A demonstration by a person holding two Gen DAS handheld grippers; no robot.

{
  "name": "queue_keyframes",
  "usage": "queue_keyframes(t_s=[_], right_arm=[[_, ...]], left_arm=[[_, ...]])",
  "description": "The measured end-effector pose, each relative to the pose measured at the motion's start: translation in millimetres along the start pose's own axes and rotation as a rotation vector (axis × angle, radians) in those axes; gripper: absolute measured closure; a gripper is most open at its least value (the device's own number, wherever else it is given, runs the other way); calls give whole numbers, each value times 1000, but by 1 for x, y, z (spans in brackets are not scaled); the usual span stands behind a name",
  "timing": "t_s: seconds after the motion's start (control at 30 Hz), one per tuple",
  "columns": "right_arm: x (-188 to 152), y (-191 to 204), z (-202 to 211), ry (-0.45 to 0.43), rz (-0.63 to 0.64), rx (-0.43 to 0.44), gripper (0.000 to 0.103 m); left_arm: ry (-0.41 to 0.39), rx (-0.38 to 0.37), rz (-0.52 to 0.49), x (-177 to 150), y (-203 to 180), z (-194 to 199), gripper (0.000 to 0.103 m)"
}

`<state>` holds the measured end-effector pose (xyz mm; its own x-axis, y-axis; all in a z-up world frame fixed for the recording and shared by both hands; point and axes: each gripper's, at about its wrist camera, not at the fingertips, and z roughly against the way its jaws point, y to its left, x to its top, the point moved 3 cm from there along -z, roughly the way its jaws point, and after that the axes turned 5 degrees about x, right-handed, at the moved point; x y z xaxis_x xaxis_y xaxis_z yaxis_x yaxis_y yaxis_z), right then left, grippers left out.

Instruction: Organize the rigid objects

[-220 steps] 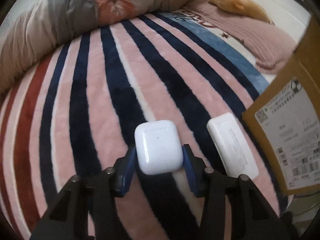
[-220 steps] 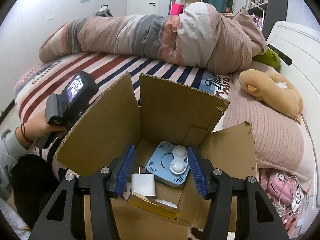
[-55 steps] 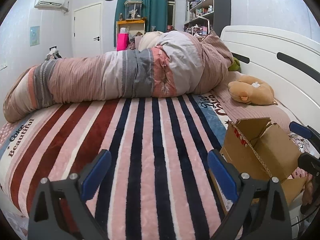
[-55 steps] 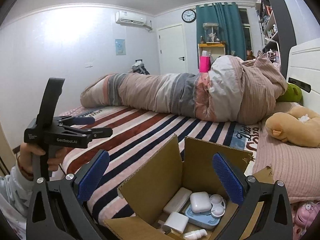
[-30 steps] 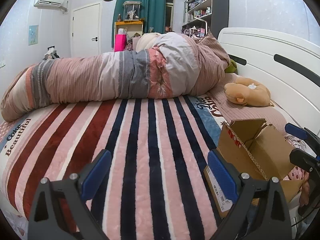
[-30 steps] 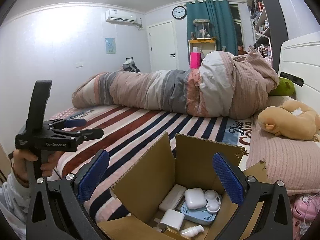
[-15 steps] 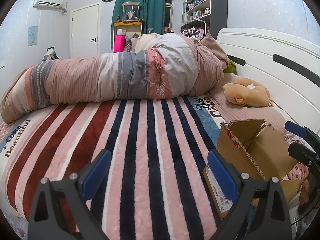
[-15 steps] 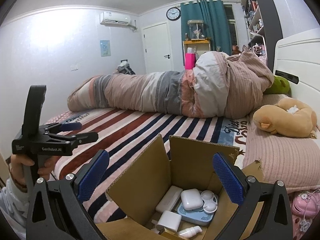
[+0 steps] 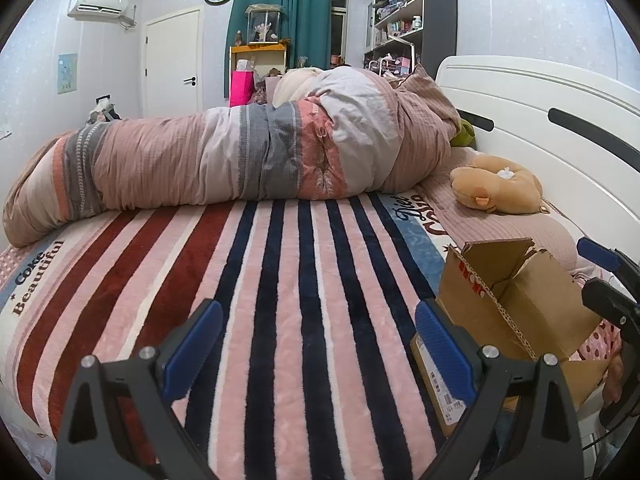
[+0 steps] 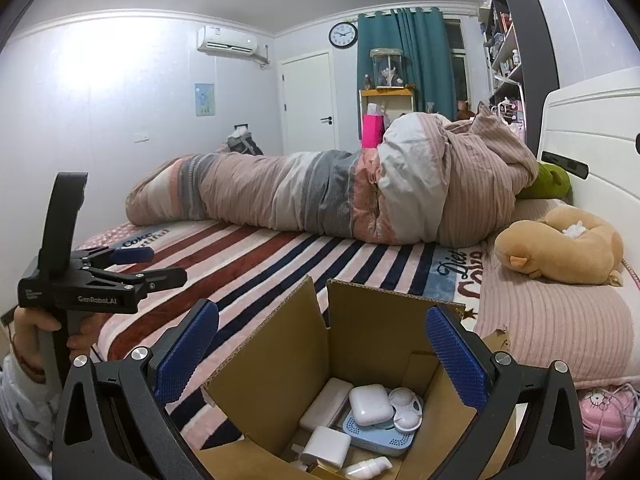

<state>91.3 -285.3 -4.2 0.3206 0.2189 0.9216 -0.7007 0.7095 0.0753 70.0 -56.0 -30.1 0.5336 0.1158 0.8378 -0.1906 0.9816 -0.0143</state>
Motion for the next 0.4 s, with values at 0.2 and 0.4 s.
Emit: queue_keyframes(t_s=[0.2, 0.4], right_arm=[[-1, 2, -1, -2, 0, -3, 0], [-2, 2, 0, 1, -3, -10, 0]], left_arm=[[4, 3, -5, 1, 1, 0, 7], [-5, -9, -5, 1, 0, 1, 3]])
